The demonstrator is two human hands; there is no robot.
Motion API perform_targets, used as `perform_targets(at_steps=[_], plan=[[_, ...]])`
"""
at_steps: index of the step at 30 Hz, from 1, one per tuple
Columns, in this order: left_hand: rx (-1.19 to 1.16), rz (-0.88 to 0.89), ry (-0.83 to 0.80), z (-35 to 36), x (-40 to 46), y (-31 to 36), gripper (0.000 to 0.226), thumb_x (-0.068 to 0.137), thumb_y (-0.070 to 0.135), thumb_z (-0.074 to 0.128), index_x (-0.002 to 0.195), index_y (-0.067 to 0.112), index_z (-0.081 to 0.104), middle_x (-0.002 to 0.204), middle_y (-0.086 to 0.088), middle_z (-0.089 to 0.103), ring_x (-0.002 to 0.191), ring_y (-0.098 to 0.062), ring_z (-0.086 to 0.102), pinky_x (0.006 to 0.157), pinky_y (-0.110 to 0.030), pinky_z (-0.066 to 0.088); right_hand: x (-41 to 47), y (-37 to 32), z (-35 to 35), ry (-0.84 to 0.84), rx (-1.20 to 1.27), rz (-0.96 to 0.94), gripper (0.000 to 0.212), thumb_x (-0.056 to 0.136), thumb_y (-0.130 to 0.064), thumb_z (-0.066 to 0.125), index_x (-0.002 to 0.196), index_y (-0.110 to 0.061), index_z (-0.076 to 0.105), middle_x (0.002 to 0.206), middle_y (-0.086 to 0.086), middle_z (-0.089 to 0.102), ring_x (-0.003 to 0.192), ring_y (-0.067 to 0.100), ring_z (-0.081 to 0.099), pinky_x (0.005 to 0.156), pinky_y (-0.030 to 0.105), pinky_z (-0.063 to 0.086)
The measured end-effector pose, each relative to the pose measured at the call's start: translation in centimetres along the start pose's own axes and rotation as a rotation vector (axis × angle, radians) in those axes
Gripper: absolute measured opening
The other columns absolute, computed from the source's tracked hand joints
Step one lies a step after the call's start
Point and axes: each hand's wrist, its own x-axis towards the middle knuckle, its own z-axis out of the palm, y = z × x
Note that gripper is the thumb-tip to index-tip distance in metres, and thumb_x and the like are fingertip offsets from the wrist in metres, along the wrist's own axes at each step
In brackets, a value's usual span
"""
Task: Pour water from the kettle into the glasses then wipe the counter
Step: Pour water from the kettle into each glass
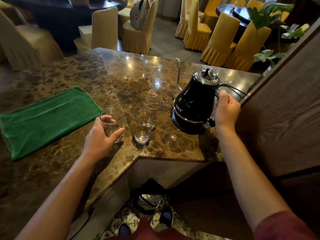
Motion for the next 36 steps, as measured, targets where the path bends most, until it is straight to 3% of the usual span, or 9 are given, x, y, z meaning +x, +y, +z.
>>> perform_targets(at_steps=[6, 11, 14, 17, 19, 22, 29, 34, 36], plan=[[-0.016, -0.001, 0.003, 0.2, 0.3, 0.3, 0.057, 0.084, 0.038, 0.078, 0.127, 0.015, 0.048, 0.112, 0.004, 0.062, 0.09, -0.027, 0.065, 0.091, -0.047, 0.052, 0.8, 0.2, -0.4, -0.035, -0.073, -0.006, 0.051, 0.095, -0.048, 0.053, 0.052, -0.024, 0.039, 0.053, 0.009, 0.039, 0.051, 0.031, 0.038, 0.05, 0.058, 0.041], [-0.002, 0.009, -0.012, 0.2, 0.4, 0.7, 0.053, 0.083, 0.042, 0.077, 0.121, 0.024, 0.046, 0.11, 0.008, 0.06, 0.09, -0.035, 0.066, 0.089, -0.046, 0.053, 0.8, 0.5, -1.4, -0.033, -0.044, 0.012, 0.051, 0.096, -0.047, 0.054, 0.052, -0.026, 0.038, 0.048, -0.002, 0.036, 0.043, 0.022, 0.037, 0.046, 0.045, 0.038], [-0.01, 0.013, -0.014, 0.1, 0.4, 0.5, 0.052, 0.083, 0.043, 0.076, 0.121, 0.025, 0.045, 0.111, 0.007, 0.06, 0.089, -0.03, 0.065, 0.09, -0.045, 0.052, 0.5, 0.5, -1.5, -0.025, 0.011, 0.022, 0.048, 0.096, -0.046, 0.053, 0.059, -0.018, 0.04, 0.05, 0.004, 0.036, 0.038, 0.02, 0.035, 0.044, 0.04, 0.035], [-0.027, 0.024, -0.016, 0.2, 0.5, 0.5, 0.053, 0.082, 0.043, 0.076, 0.121, 0.025, 0.045, 0.11, 0.007, 0.06, 0.099, -0.015, 0.06, 0.094, -0.042, 0.05, 0.6, 0.9, -1.2, 0.015, -0.054, -0.004, 0.055, 0.098, -0.046, 0.051, 0.062, -0.005, 0.044, 0.053, 0.019, 0.039, 0.041, 0.03, 0.039, 0.044, 0.049, 0.04], [-0.031, 0.025, -0.02, 0.2, 0.5, 0.6, 0.053, 0.082, 0.044, 0.075, 0.121, 0.025, 0.045, 0.11, 0.007, 0.061, 0.098, -0.013, 0.06, 0.094, -0.041, 0.05, 0.8, 1.0, -1.1, 0.055, -0.107, -0.019, 0.061, 0.096, -0.05, 0.05, 0.061, -0.001, 0.04, 0.058, 0.031, 0.041, 0.048, 0.049, 0.041, 0.047, 0.058, 0.043], [-0.04, 0.028, -0.022, 0.2, 0.6, 0.6, 0.052, 0.081, 0.047, 0.074, 0.12, 0.029, 0.045, 0.109, 0.008, 0.061, 0.099, -0.015, 0.061, 0.094, -0.042, 0.05, 0.9, 0.8, -0.9, 0.072, -0.141, -0.02, 0.059, 0.093, -0.051, 0.051, 0.06, -0.003, 0.04, 0.06, 0.032, 0.041, 0.055, 0.057, 0.042, 0.049, 0.06, 0.043], [-0.022, 0.029, -0.03, 0.5, 1.0, 0.6, 0.057, 0.079, 0.051, 0.072, 0.122, 0.026, 0.045, 0.111, 0.008, 0.06, 0.093, -0.021, 0.064, 0.092, -0.048, 0.053, 0.7, -1.2, 0.1, 0.061, -0.211, -0.099, 0.051, 0.097, -0.043, 0.05, 0.052, -0.024, 0.035, 0.053, 0.0, 0.034, 0.05, 0.016, 0.032, 0.056, 0.04, 0.033], [-0.029, 0.038, -0.031, 0.6, 1.2, 0.4, 0.054, 0.082, 0.045, 0.075, 0.122, 0.026, 0.044, 0.111, 0.006, 0.061, 0.098, -0.017, 0.063, 0.093, -0.046, 0.053, 0.5, -0.8, 0.4, -0.002, -0.172, -0.067, 0.056, 0.096, -0.049, 0.054, 0.046, -0.027, 0.041, 0.055, 0.01, 0.038, 0.052, 0.033, 0.038, 0.053, 0.057, 0.039], [-0.029, 0.041, -0.026, 0.7, 1.2, 0.3, 0.053, 0.083, 0.041, 0.077, 0.122, 0.025, 0.045, 0.11, 0.006, 0.061, 0.101, -0.017, 0.062, 0.094, -0.046, 0.053, 0.7, -0.9, -0.2, 0.057, -0.182, -0.035, 0.053, 0.093, -0.051, 0.051, 0.049, -0.025, 0.038, 0.054, 0.005, 0.039, 0.055, 0.029, 0.038, 0.058, 0.053, 0.042]])
